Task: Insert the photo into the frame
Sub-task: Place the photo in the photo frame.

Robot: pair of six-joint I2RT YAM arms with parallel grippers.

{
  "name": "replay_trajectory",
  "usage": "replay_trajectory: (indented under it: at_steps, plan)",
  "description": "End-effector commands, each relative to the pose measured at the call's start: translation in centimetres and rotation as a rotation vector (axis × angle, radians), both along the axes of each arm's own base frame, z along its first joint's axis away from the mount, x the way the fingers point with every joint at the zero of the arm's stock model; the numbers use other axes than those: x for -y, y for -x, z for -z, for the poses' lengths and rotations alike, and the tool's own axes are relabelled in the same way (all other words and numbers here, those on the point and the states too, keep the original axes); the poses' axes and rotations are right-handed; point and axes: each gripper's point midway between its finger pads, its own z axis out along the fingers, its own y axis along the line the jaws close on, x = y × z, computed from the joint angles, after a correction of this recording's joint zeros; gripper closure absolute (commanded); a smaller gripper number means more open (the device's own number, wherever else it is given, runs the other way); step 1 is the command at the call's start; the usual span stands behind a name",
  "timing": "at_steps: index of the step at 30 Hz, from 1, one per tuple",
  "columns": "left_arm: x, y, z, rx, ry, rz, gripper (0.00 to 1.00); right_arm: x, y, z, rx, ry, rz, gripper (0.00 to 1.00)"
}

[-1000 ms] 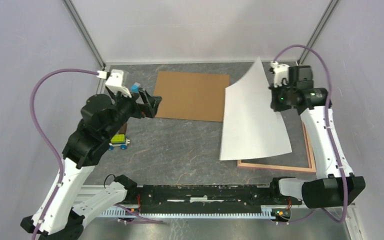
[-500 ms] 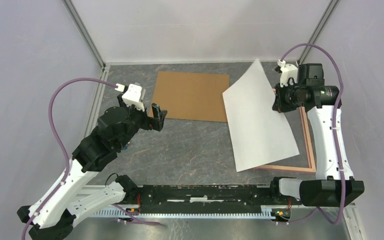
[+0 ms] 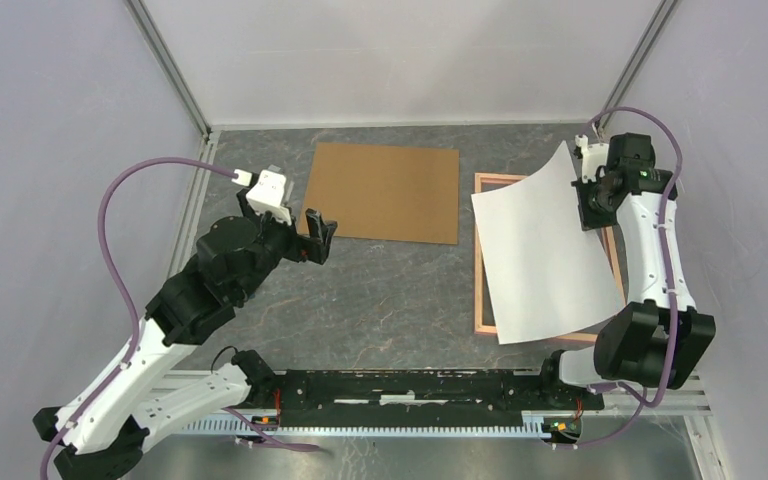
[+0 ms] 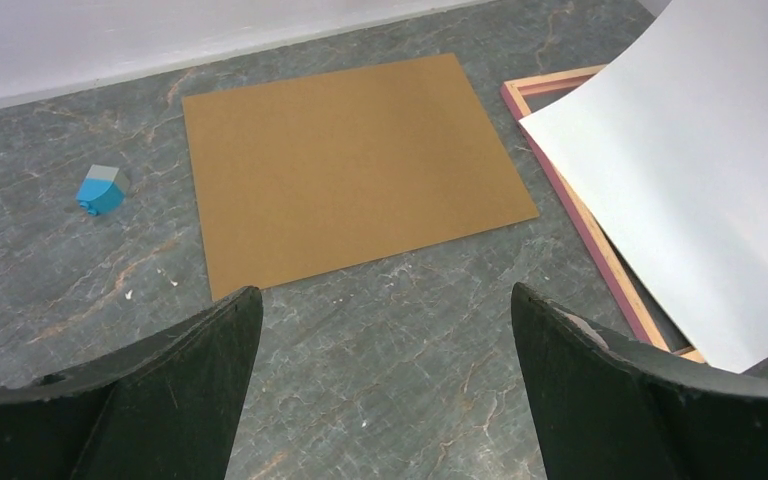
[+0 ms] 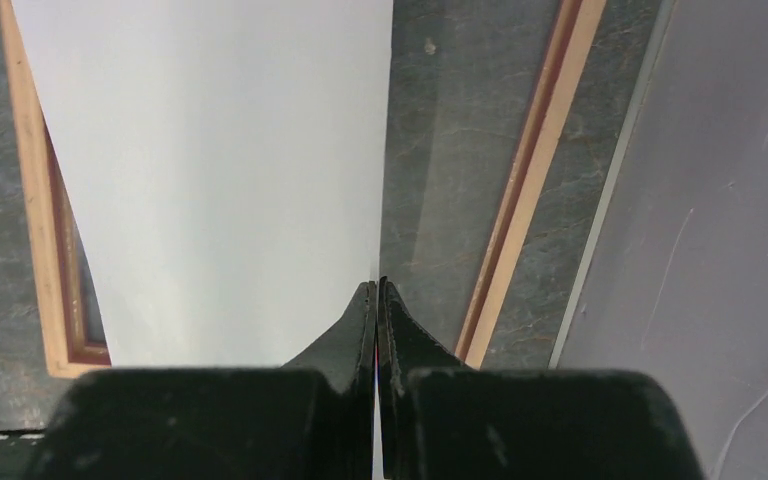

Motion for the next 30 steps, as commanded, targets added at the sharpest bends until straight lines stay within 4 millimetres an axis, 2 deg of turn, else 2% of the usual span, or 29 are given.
replay_trajectory:
  at_steps: [1,4,14,23,30]
  plan:
    - [0.4,-0.9,0.0,0.029,-0.051,0.001,0.01,1.9,-1.4,0.2,0.065,0.064,0.003,1.0]
    - [0.8,-1.3,0.7,0.01,-0.068,0.001,0.01,2.2,-1.5,1.5,0.061,0.041,0.013,1.0]
    - [1.7,-2.2,2.5,-0.028,-0.117,0.002,0.02,3.5,-1.7,4.0,0.138,-0.032,0.131,1.0]
    - [2.0,-2.5,3.0,-0.043,-0.129,0.009,0.02,4.7,-1.7,4.1,0.215,-0.086,0.271,1.0]
    - [2.0,-2.5,3.0,-0.045,-0.127,0.012,0.02,3.2,-2.1,5.1,0.209,-0.17,0.204,1.0]
